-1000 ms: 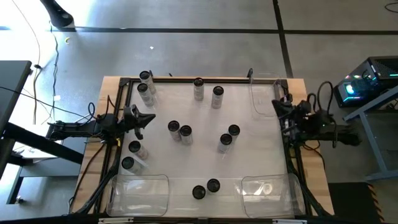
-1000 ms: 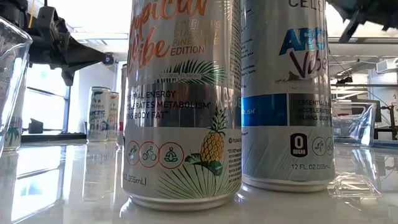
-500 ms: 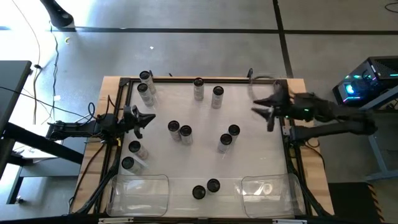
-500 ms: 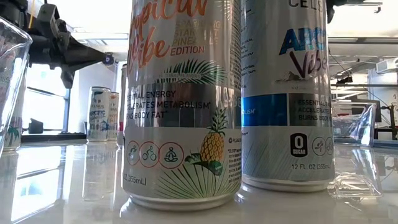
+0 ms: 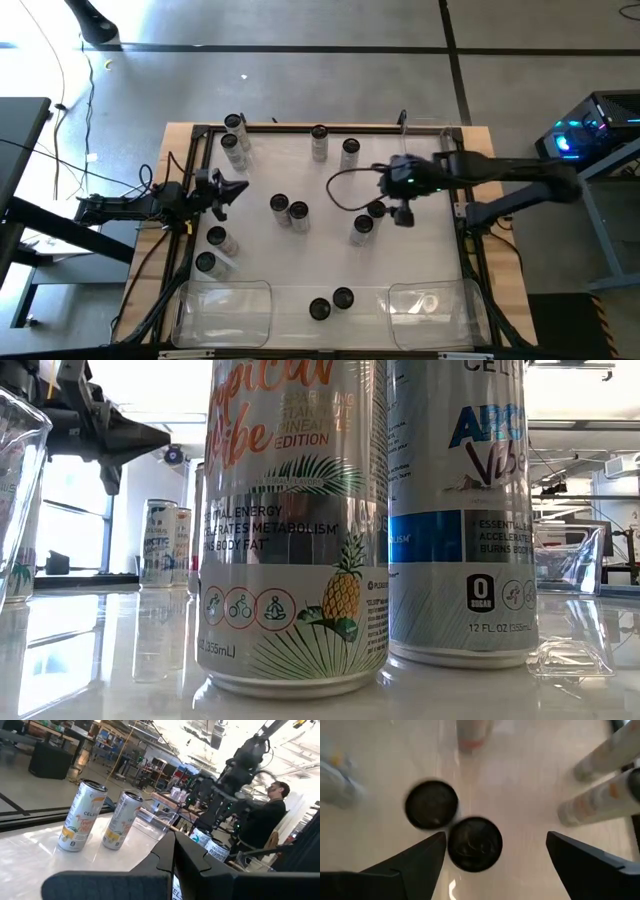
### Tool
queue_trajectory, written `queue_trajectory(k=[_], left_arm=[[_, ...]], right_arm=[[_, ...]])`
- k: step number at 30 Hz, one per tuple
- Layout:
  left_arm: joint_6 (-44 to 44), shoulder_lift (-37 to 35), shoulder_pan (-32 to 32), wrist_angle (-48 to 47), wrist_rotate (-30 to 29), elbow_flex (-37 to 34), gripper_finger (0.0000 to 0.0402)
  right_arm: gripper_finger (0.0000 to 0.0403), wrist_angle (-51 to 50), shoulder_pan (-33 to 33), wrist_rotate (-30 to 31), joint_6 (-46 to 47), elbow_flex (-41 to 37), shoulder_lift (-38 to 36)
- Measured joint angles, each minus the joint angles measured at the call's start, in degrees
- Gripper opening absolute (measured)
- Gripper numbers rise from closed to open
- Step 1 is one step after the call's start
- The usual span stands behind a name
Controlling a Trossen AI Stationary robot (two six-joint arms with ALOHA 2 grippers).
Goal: Sort soda cans
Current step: Put the right white-pink soda can into the top transparent bin
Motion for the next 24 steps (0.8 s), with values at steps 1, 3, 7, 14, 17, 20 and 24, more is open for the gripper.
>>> queue_trajectory(k=[1,3,7,14,17,20,24], left_arm=[[0.0,0.0,0.0,0.0,0.3,0.0,0.0001],[0.0,0.0,0.0,0.0,0.5,0.0,0.0001],[0.0,0.0,0.0,0.0,0.5,0.0,0.0001],[0.0,0.0,0.0,0.0,0.5,0.0,0.0001],[0.0,0.0,0.0,0.1,0.5,0.0,0.0001],[0.0,0.0,0.0,0.1,0.5,0.0,0.0001],[0.0,0.0,0.0,0.1,0.5,0.0,0.0001]], right_arm=[[0.0341,-0.5,-0.3,-0.5,-0.7,0.0,1.2],[0.0341,-0.9,-1.0,-0.9,-1.6,0.0,3.3],[0.0342,-1.0,-2.9,-3.8,-2.9,0.0,7.1],[0.0342,-0.6,-5.3,-10.1,-5.2,0.3,10.2],[0.0342,-0.4,-5.3,-9.9,-5.2,0.3,10.0],[0.0342,-0.2,-5.3,-8.2,-4.1,0.1,9.1],[0.0342,-1.2,-5.4,-4.8,-1.7,0.1,6.6]])
